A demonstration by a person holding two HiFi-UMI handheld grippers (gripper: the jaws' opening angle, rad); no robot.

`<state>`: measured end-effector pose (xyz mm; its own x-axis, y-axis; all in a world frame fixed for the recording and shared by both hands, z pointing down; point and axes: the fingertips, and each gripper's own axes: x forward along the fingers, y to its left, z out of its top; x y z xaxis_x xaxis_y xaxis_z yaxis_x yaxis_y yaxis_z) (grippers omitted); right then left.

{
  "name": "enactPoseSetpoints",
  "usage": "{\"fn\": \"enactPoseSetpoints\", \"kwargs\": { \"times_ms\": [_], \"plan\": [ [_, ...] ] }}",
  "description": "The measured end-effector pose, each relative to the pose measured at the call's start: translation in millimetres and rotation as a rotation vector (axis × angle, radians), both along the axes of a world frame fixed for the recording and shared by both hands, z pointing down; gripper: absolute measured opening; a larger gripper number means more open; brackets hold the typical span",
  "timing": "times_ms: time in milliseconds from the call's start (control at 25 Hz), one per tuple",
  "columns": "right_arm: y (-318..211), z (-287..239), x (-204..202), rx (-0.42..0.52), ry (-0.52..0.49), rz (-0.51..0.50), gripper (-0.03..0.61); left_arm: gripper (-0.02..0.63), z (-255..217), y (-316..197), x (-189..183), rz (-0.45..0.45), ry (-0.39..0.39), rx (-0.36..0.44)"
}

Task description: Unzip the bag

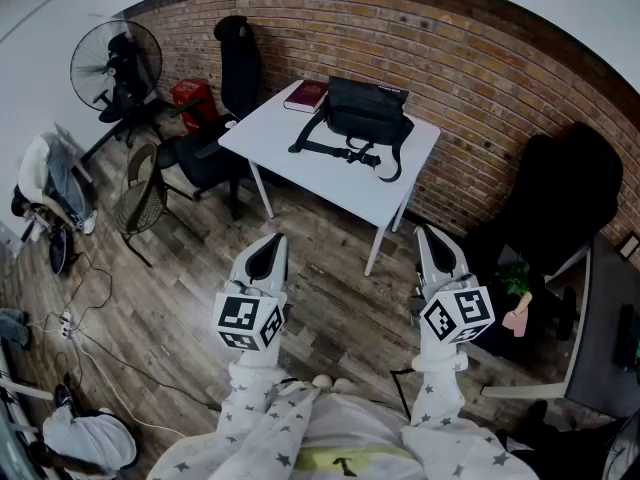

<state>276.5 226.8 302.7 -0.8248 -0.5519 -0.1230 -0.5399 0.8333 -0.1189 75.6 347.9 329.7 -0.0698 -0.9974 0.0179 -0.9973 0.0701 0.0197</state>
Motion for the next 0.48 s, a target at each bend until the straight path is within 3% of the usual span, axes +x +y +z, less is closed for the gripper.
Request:
{"fn": "enactPoseSetpoints", "kwargs": {
  "times_ms": [480],
  "plan": [
    [-8.7, -0.7, 3.9, -0.015, -0.032, -0.005, -0.006, -0.002, -0.4, -5.7, 2.2, -0.012, 0.005, -0.002]
  ]
}}
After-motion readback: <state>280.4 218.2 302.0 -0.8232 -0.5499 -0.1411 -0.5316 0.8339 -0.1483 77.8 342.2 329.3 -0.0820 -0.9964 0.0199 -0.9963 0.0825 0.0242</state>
